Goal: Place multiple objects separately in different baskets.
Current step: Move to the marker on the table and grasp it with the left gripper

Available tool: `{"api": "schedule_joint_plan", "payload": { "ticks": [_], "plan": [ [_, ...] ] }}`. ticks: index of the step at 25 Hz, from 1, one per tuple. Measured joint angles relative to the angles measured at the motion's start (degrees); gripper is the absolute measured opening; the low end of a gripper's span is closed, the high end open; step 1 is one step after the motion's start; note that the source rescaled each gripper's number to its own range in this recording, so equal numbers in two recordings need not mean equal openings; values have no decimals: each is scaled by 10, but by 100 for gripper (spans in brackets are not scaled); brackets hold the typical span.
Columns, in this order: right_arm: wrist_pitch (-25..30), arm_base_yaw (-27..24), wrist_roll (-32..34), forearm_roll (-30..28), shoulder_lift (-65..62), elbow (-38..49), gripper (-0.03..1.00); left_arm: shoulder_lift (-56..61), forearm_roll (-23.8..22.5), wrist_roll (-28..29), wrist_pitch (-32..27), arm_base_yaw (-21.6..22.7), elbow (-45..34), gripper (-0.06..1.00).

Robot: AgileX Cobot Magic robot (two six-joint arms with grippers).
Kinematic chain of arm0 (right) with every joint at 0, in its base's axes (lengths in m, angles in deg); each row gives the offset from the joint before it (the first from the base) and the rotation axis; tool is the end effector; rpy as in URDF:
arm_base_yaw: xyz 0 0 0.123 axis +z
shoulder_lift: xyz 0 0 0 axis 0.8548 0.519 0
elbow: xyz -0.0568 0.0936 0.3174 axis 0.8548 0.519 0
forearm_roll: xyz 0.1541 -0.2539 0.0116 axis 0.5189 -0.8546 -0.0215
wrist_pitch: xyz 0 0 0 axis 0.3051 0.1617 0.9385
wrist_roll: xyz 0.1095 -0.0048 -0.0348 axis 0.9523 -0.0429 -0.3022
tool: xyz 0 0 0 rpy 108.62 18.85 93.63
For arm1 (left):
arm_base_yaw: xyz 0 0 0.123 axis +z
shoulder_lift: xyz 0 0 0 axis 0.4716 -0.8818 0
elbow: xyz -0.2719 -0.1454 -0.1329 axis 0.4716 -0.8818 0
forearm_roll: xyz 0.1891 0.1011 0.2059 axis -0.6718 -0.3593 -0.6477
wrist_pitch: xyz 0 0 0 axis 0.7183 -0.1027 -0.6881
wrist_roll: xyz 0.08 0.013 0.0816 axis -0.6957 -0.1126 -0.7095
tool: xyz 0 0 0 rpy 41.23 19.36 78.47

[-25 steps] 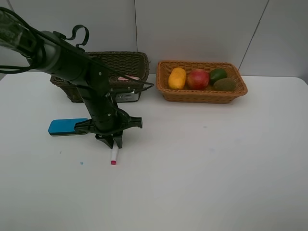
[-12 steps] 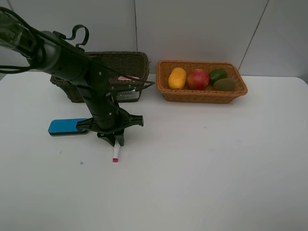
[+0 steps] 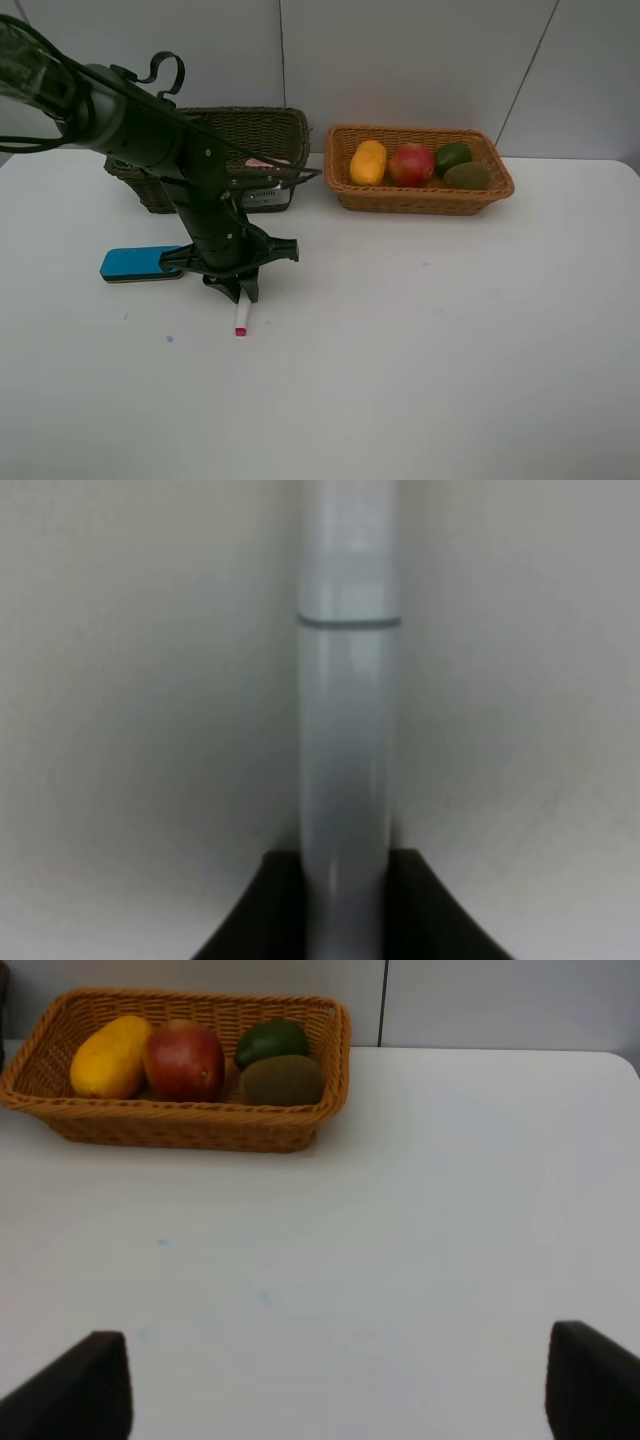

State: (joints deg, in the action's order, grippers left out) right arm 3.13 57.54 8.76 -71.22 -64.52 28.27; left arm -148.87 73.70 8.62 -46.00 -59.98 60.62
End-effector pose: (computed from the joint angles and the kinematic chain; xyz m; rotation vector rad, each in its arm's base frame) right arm 0.0026 -0.0025 0.2959 0.0055 2.0179 -0.0526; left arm 0.3600 -0.2347 0.0756 0.0075 3.0093 -0.2602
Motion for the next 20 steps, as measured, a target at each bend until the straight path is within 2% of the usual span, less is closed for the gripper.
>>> {"api": "schedule_joint_plan", "payload": {
  "ticks": [10, 20],
  "plan": [
    [0, 0, 0, 0, 0, 0, 100, 12, 0, -6, -50, 0, 0, 0],
    [0, 0, 0, 0, 0, 0, 100, 103, 5, -13, -88, -1, 0, 0]
  ]
}}
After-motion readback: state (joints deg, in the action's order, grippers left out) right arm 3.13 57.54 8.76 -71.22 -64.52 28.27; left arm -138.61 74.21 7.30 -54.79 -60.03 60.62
